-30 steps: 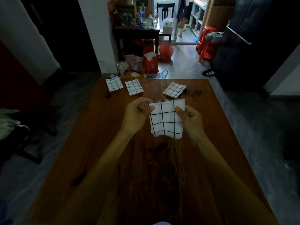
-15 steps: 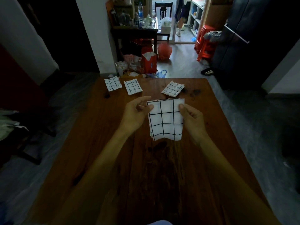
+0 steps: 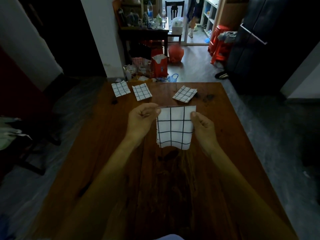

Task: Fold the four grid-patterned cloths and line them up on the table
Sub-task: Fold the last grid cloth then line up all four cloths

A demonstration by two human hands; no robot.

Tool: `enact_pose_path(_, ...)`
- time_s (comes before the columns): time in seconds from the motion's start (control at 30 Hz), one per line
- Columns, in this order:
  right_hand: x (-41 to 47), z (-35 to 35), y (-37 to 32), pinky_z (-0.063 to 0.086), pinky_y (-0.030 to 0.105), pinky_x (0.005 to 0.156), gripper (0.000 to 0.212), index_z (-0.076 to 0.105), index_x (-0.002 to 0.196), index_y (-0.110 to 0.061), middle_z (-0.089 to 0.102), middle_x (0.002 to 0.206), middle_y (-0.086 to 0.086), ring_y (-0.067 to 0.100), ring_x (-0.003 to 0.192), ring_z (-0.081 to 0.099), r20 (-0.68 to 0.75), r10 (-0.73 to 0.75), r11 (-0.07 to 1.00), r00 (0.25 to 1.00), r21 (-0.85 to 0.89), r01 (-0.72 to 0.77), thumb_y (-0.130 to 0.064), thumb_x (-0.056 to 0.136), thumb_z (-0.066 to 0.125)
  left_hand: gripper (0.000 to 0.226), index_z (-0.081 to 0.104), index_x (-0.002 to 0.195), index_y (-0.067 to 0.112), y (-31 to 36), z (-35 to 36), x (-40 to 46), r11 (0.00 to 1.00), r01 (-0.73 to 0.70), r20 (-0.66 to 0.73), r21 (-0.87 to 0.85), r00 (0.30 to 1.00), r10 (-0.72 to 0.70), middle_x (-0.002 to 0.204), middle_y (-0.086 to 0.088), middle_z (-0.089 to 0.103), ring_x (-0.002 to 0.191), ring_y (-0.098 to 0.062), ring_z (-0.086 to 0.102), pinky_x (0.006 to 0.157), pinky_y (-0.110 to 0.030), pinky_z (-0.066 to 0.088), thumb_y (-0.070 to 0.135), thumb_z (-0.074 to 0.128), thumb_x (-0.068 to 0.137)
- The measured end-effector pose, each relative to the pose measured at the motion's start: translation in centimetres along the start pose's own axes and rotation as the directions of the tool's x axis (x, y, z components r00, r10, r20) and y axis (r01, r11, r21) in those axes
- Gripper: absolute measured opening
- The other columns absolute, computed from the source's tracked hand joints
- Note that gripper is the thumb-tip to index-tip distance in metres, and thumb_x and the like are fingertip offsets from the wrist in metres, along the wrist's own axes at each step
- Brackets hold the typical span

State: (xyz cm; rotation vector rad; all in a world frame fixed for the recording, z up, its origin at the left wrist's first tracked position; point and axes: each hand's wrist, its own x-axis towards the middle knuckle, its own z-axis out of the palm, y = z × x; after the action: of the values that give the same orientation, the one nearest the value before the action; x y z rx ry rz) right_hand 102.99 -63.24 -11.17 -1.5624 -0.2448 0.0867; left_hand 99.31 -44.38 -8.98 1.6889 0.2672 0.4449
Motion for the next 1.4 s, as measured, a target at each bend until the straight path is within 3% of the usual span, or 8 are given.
enact_pose_path(0.07,0.2,-0.1,0.1,0.045,0.024,0.058,0.032,0.058,0.081,0.003,0.058,0.071,0.013,0.014,0.063,0.054,0.017,-0.111,0.987,0.994,-0.116,0.112,-0.018,0.100,0.046,0.032,0.061,0.114,0.017,0.6,-0.4,0.1,0.998,-0.064,0.039,-0.024,0.997,0.064,0.109,0.006,0.066,0.100,-0.001,0.063,0.083,-0.016,0.053,0.011,0.069,0.083)
enact_pose_path(0.2,0.6,0.8,-0.2,0.034,0.022,0.055,0.037,0.049,0.062,-0.024,0.042,0.058,-0.010,0.001,0.055,0.037,0.188,-0.179,0.927,0.966,-0.297,0.229,-0.024,0.099,0.049,0.036,0.058,0.123,0.021,2.3,1.0,0.1,0.906,-0.299,0.312,0.301,0.928,0.202,0.111,0.014,0.059,0.100,0.005,0.056,0.080,-0.002,0.043,0.022,0.065,0.088)
enact_pose_path(0.3,0.7,1.5,-0.5,0.029,0.015,0.051,0.036,0.049,0.063,-0.028,0.039,0.054,-0.009,0.003,0.052,0.040,0.260,-0.247,0.840,0.933,-0.423,0.340,-0.024,0.099,0.049,0.013,0.070,0.094,0.015,2.4,2.2,0.2,0.807,-0.446,0.411,0.388,0.867,0.281,0.088,0.010,0.068,0.080,0.001,0.060,0.070,-0.014,0.046,0.023,0.060,0.092)
enact_pose_path(0.4,0.9,1.5,-0.7,0.030,0.014,0.049,0.040,0.039,0.061,-0.034,0.038,0.052,-0.008,0.004,0.052,0.042,0.304,-0.301,0.785,0.904,-0.459,0.416,-0.025,0.099,0.049,0.015,0.069,0.079,0.020,1.9,2.1,0.4,0.819,-0.403,0.323,0.409,0.903,0.283,0.068,0.019,0.058,0.066,0.006,0.056,0.063,-0.014,0.040,0.022,0.061,0.091)
enact_pose_path(0.87,-1.3,-5.8,2.7,0.047,0.024,0.057,0.034,0.058,0.066,-0.027,0.059,0.057,-0.006,0.002,0.053,0.056,0.205,-0.126,0.713,0.971,-0.662,0.233,-0.037,0.097,0.048,0.012,0.056,0.091,0.022,4.4,-3.7,0.8,0.853,-0.132,-0.227,0.505,0.933,0.279,0.088,0.006,0.057,0.073,0.002,0.051,0.067,-0.015,0.043,0.025,0.046,0.098)
enact_pose_path(1.03,-2.4,-5.5,3.4,0.048,0.026,0.059,0.029,0.061,0.070,-0.026,0.063,0.066,-0.006,0.004,0.060,0.058,0.107,-0.127,0.776,0.986,-0.609,0.166,-0.032,0.097,0.051,0.014,0.064,0.095,0.019,5.2,-3.0,0.6,0.762,-0.274,0.022,0.587,0.946,0.323,0.091,0.008,0.061,0.089,-0.010,0.059,0.080,-0.028,0.049,0.023,0.051,0.096)
enact_pose_path(1.2,-1.7,-0.5,0.4,0.048,0.019,0.086,0.038,0.053,0.130,-0.026,0.058,0.124,-0.012,0.000,0.107,0.056,0.206,-0.105,0.896,0.973,-0.405,0.182,-0.035,0.093,0.057,0.014,0.066,0.088,0.022,3.5,0.1,-1.7,0.718,-0.430,0.272,0.548,0.903,0.333,0.084,0.012,0.063,0.079,-0.005,0.060,0.076,-0.031,0.052,0.022,0.054,0.095)
enact_pose_path(1.4,-1.4,1.8,-0.9,0.035,0.002,0.063,0.012,0.060,0.084,-0.028,0.057,0.074,-0.020,-0.014,0.073,0.053,0.340,-0.215,0.842,0.915,-0.410,0.350,-0.020,0.093,0.059,0.009,0.067,0.092,0.020,3.6,-1.1,-3.3,0.749,-0.434,0.246,0.500,0.901,0.358,0.085,0.014,0.064,0.079,-0.003,0.059,0.075,-0.027,0.051,0.020,0.058,0.093)
